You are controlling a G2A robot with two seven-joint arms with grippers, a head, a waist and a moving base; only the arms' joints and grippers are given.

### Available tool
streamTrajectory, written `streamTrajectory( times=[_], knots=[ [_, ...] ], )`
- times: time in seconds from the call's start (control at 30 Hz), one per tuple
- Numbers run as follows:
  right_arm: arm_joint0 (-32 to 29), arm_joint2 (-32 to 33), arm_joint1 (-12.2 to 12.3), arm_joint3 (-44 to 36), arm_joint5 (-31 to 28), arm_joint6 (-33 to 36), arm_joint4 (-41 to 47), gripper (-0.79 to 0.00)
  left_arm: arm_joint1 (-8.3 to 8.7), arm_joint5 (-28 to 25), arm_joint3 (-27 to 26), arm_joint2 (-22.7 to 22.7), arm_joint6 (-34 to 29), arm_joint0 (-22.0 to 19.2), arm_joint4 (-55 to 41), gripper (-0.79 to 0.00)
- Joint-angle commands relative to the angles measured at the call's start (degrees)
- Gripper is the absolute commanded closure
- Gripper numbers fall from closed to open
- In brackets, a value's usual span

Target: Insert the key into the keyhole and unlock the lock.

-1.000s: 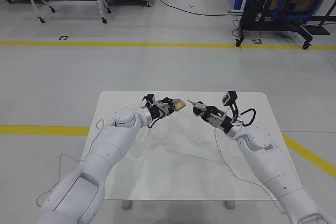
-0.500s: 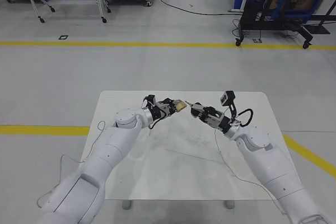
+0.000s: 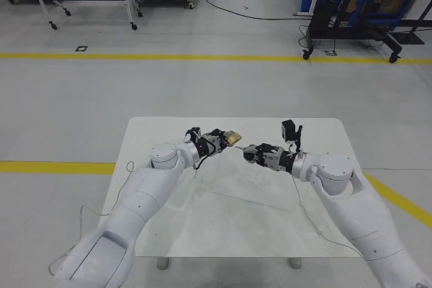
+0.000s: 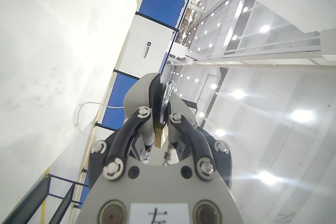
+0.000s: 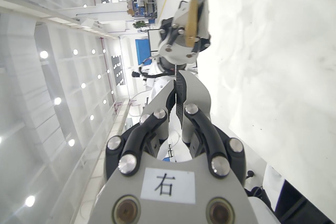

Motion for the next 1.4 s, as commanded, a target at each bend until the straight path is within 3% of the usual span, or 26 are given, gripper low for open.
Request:
streamTrajectory(
  times=[0.0, 0.43, 1.2, 1.37],
  knots=[
    [0.35, -0.72, -0.25, 0.49, 0.37, -2.30, -0.48, 0.000, -0.01, 0.17, -0.18, 0.06, 0.01, 0.01, 0.80, 0.000],
    [1.31, -2.47, -1.54, 3.31, -1.83, -9.18, 0.54, 0.000, -0.28, -1.62, -0.75, -0.71, 1.86, 0.49, 3.39, 0.000],
    [1.74, -5.70, -3.08, 4.16, -2.92, -11.23, -0.48, 0.000, -1.20, -1.05, -0.28, -1.88, 1.68, 0.91, 4.09, 0.000],
    [0.39, -4.86, -2.98, 2.67, -7.13, -13.14, -3.51, 0.000, -1.32, -1.28, -0.14, -2.21, 2.64, 0.90, 4.72, 0.000]
  ],
)
